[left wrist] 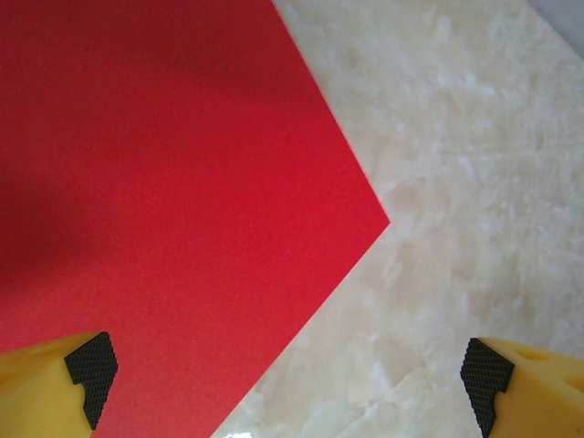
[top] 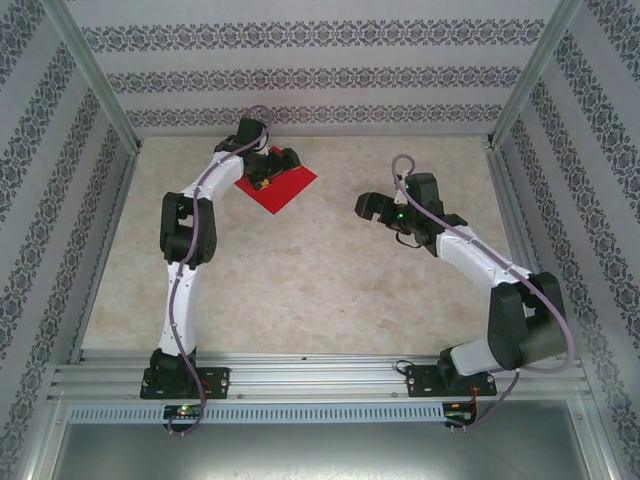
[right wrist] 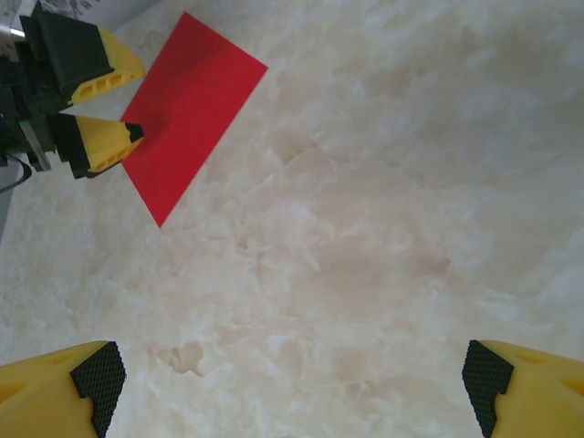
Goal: Fold a paper plane with a square sheet of paper (pick it up from the middle)
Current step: Move the square sheet of paper to the center of the table.
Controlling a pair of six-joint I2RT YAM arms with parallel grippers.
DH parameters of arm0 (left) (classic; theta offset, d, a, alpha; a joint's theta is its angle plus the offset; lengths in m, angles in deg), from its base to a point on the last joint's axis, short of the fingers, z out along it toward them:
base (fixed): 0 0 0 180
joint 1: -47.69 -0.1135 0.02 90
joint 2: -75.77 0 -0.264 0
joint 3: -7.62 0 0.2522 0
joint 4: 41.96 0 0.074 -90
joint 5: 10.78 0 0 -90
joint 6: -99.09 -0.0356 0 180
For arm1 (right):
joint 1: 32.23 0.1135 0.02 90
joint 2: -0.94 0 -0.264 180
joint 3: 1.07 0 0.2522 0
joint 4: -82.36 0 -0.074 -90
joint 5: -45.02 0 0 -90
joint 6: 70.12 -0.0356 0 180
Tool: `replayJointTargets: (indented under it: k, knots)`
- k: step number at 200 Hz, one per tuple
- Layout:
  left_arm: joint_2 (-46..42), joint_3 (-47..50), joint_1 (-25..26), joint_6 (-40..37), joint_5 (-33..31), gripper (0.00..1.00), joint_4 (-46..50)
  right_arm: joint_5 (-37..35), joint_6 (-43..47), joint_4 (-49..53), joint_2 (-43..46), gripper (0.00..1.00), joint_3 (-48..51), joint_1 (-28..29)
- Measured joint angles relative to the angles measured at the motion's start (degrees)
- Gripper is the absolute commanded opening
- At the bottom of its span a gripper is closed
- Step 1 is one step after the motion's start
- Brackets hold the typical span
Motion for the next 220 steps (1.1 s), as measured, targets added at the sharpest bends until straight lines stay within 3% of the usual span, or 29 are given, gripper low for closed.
replayJointTargets:
  k: [53,116,142,182,220]
  knots:
    - [-0.42,4.33,0.50,-1.14,1.27,0.99,3.15,-0.90,-1.20,2.64,-4.15,0.98,-0.85,1.40]
    - [-15.32,29.57,4.22,-4.26,3.85,0.95,-1.25,-2.47,-1.38,6.91,-4.46,0.97,-1.68,2.93]
    - [-23.21,42.23,7.69,-5.51,4.68,0.92,-5.05,-1.77,-0.90,7.58,-4.46,0.89,-1.70,4.81]
    - [-36.50,60.13,13.18,-3.80,5.27,0.96,-11.43,1.77,-0.98,8.39,-7.54,0.78,-5.53,7.06]
    - [-48.52,63.87,13.09,-2.19,-0.39,0.98,-13.22,4.31,-1.22,8.90,-15.76,0.69,-13.51,11.26]
